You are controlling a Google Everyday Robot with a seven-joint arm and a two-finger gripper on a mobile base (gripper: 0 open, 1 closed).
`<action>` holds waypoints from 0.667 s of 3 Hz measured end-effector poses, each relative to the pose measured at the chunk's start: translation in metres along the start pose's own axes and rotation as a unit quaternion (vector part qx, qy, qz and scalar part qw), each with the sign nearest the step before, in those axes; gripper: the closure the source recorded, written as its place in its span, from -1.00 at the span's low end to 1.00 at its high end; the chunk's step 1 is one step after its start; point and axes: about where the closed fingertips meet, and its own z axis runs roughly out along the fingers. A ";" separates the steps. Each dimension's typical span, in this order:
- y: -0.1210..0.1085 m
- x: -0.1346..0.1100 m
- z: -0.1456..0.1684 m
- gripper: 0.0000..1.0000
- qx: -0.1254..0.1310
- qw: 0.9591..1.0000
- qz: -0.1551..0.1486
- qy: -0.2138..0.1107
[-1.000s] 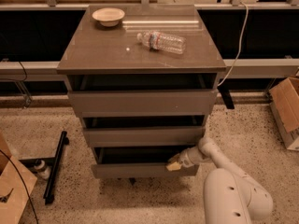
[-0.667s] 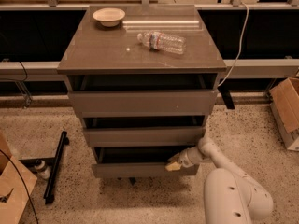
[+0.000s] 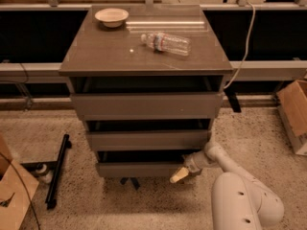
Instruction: Open bottom drawer
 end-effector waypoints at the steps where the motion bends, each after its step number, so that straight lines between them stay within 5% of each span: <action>1: 0.010 0.020 -0.001 -1.00 -0.002 0.999 0.029 0.018; 2: 0.011 0.019 -0.002 -0.65 -0.002 0.999 0.030 0.018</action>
Offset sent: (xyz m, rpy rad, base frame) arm -0.2585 -0.0676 -0.0629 -0.2443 0.6782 -0.3191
